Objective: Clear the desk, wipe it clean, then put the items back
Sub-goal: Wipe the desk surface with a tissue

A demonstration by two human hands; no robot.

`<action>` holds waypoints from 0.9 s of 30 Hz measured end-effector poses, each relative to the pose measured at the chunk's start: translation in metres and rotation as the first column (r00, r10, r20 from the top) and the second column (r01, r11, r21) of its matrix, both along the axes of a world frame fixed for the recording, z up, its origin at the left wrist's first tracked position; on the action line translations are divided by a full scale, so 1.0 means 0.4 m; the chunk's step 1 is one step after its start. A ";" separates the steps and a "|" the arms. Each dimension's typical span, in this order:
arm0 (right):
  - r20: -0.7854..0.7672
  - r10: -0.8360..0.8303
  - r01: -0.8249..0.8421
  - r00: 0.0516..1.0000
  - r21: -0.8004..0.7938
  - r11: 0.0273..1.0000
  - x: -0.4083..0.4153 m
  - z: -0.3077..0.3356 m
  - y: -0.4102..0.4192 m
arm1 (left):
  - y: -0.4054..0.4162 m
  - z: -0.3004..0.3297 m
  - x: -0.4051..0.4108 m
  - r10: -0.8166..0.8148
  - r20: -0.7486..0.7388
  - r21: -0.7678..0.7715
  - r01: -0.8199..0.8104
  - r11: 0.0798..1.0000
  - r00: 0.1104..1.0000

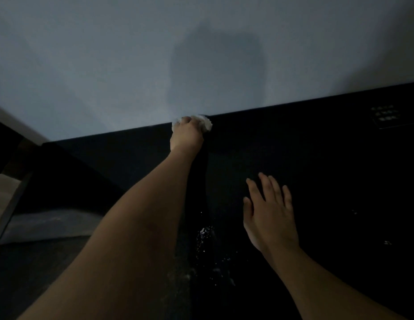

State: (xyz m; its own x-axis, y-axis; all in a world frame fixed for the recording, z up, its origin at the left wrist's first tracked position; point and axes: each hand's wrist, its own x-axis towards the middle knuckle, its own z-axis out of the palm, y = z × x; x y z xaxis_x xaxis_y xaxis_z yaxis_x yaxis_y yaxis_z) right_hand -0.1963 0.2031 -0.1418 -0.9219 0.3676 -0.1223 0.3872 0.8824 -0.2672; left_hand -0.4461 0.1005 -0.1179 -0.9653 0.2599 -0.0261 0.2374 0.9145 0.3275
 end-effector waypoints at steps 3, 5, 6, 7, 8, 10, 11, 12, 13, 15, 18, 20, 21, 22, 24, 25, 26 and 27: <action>0.012 0.008 -0.008 1.000 0.003 1.000 0.005 0.006 0.001 | -0.001 -0.015 -0.003 0.017 0.010 -0.023 -0.017 1.000 1.000; 0.021 0.003 -0.003 1.000 0.020 1.000 0.004 0.005 -0.002 | -0.006 -0.012 0.006 -0.012 -0.017 -0.045 0.011 0.999 1.000; 0.022 -0.006 0.005 1.000 0.027 1.000 0.002 0.003 -0.003 | -0.009 -0.008 0.015 -0.037 -0.018 -0.067 0.036 0.997 0.999; 0.025 -0.012 0.011 1.000 0.036 0.999 0.000 0.000 -0.006 | -0.014 -0.003 0.028 -0.060 -0.011 -0.089 0.059 0.994 0.998; 0.033 -0.016 0.014 0.999 0.044 0.999 -0.002 -0.002 -0.006 | -0.021 0.003 0.046 -0.077 0.000 -0.101 0.076 0.992 0.997; 0.052 -0.019 0.016 0.998 0.057 0.998 -0.002 -0.007 -0.009 | -0.038 0.006 0.094 -0.095 -0.004 -0.103 0.094 0.990 0.995; 0.048 -0.018 0.015 0.999 0.061 0.998 -0.002 -0.009 -0.009 | -0.049 0.003 0.122 -0.100 -0.022 -0.110 0.097 0.989 0.995; 0.039 -0.015 0.012 0.999 0.068 0.998 -0.002 -0.009 -0.008 | -0.059 -0.001 0.153 -0.104 -0.041 -0.122 0.099 0.988 0.994; 0.032 -0.014 0.012 0.999 0.075 0.997 -0.001 -0.011 -0.006 | -0.068 -0.006 0.185 -0.111 -0.059 -0.135 0.102 0.986 0.992; 0.025 -0.014 0.012 1.000 0.074 0.997 0.001 -0.013 -0.007 | -0.086 -0.011 0.246 -0.141 -0.084 -0.156 0.127 0.980 0.986; 0.010 -0.008 0.007 1.000 0.053 0.999 0.004 -0.017 -0.007 | -0.114 -0.004 0.315 -0.195 -0.073 -0.177 0.179 0.968 0.978; -0.007 -0.004 0.004 1.000 0.045 0.999 0.004 -0.014 -0.005 | -0.136 0.002 0.356 -0.207 -0.048 -0.180 0.195 0.964 0.977; 0.000 -0.002 0.002 1.000 0.047 0.999 0.004 -0.014 -0.005 | -0.145 0.004 0.377 -0.215 -0.036 -0.177 0.206 0.962 0.976; 0.012 -0.005 0.004 1.000 0.050 0.999 0.004 -0.012 -0.006 | -0.153 0.007 0.400 -0.228 -0.026 -0.174 0.220 0.960 0.973; 0.025 -0.022 0.021 0.999 0.054 0.998 0.001 -0.009 -0.010 | -0.171 0.015 0.449 -0.257 -0.003 -0.170 0.252 0.953 0.967; 0.019 -0.031 0.029 0.999 0.065 0.997 0.000 -0.008 -0.013 | -0.181 0.018 0.475 -0.271 0.011 -0.168 0.269 0.948 0.962; 0.009 -0.035 0.035 0.999 0.083 0.996 0.000 -0.008 -0.015 | -0.189 0.020 0.504 -0.285 0.025 -0.166 0.285 0.944 0.958; 0.005 -0.037 0.036 0.999 0.094 0.995 0.000 -0.007 -0.016 | -0.198 0.022 0.535 -0.298 0.034 -0.164 0.299 0.940 0.954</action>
